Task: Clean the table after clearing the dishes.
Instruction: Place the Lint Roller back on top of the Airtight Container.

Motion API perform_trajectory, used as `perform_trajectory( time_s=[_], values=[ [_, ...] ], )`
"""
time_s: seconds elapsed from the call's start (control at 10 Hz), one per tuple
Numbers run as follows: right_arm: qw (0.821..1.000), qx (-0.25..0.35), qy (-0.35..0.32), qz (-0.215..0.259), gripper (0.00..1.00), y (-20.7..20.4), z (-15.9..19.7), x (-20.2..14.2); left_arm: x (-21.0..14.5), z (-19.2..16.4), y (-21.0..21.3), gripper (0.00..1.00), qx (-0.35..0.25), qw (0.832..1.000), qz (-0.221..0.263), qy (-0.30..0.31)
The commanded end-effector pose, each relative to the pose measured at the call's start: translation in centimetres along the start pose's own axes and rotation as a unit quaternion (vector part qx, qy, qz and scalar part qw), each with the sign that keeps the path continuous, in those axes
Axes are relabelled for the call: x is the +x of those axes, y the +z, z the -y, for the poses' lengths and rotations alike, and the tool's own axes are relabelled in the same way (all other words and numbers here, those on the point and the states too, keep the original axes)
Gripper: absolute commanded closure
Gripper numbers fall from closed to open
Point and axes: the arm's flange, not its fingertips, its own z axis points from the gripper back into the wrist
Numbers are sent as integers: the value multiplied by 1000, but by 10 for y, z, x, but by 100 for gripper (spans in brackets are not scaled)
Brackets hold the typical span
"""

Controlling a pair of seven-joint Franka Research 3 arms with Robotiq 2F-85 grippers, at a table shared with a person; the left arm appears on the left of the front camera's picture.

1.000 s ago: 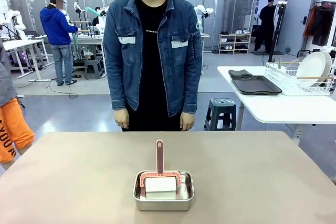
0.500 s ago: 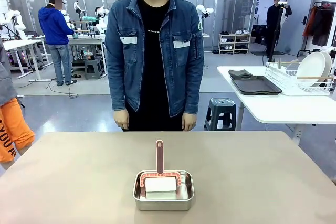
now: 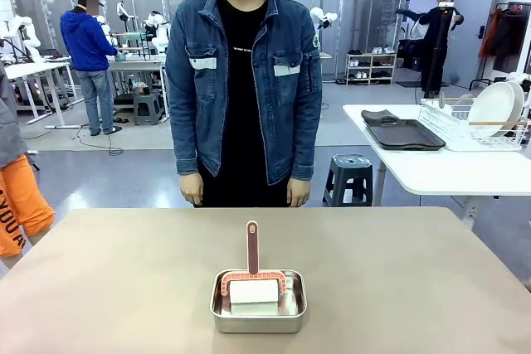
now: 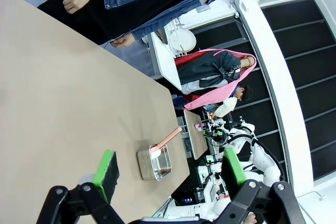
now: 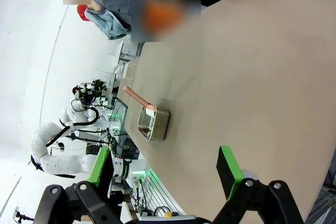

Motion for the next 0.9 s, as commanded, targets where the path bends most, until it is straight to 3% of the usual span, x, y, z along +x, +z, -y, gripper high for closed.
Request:
perform_trajectory(
  time_s=[0.0,0.8],
  values=[
    [1000,4,3,-3,0,0,-2,2,-2,1,4,0,-4,1000,-3,-4],
    [1000,4,3,-3,0,0,-2,2,-2,1,4,0,-4,1000,-3,-4]
  ],
)
